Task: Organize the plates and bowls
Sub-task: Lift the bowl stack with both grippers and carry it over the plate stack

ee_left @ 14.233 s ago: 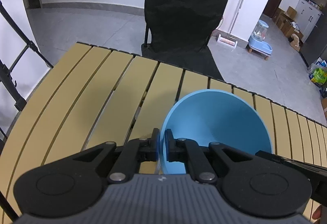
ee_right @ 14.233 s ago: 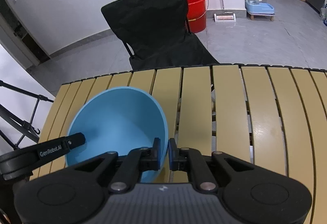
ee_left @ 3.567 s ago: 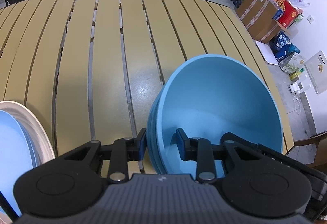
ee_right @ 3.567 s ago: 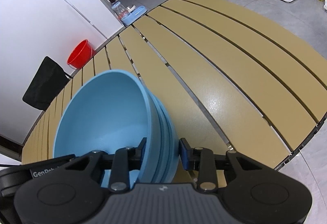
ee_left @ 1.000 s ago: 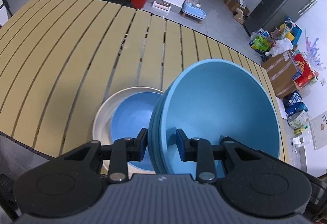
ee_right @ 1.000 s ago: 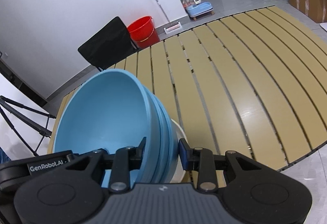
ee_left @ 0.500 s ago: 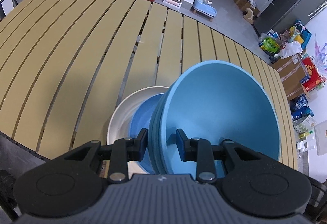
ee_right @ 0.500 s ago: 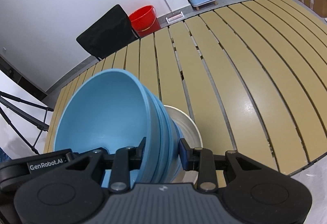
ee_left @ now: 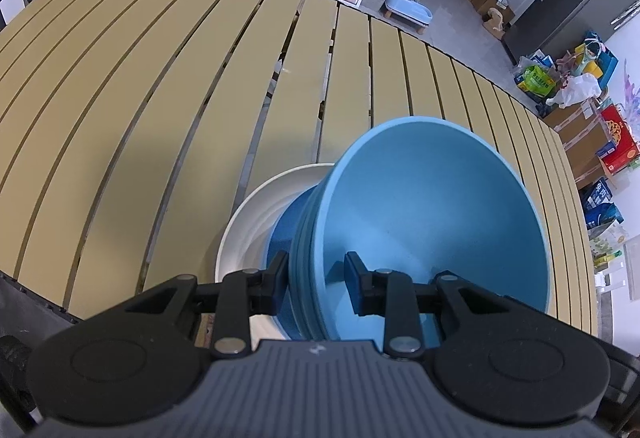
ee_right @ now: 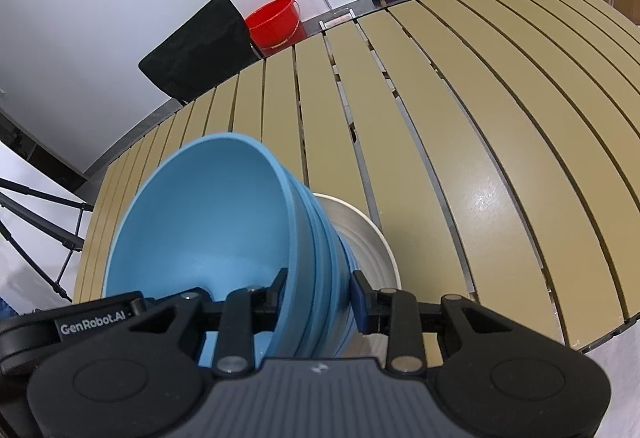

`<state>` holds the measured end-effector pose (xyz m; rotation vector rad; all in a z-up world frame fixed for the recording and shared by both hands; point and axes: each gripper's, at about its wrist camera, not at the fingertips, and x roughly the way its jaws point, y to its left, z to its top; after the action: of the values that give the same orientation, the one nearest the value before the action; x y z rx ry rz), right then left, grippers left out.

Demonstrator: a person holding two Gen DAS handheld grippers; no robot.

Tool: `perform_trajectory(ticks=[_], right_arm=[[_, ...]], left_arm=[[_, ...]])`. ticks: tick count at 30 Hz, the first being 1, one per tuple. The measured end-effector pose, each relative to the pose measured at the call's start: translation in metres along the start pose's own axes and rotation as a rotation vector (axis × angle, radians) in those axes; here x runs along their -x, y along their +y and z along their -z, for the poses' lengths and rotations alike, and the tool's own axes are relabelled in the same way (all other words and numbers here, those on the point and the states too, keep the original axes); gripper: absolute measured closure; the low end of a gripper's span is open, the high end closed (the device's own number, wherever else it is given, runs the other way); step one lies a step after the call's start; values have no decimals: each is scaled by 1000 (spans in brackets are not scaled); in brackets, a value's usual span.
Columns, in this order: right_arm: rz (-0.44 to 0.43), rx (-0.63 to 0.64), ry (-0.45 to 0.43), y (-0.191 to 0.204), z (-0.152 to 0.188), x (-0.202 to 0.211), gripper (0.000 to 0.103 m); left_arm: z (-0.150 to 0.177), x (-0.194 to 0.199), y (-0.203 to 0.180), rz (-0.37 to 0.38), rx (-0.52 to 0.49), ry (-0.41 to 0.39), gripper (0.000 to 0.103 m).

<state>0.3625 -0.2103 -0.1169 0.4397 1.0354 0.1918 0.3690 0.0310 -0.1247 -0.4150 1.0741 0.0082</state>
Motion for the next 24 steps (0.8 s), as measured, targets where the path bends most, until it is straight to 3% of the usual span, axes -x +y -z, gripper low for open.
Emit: perform_trajectory(ticks=[24], right_arm=[[12, -4, 14, 0, -2, -9, 73]], left_arm=[[0, -7, 5, 3, 28, 9, 73]])
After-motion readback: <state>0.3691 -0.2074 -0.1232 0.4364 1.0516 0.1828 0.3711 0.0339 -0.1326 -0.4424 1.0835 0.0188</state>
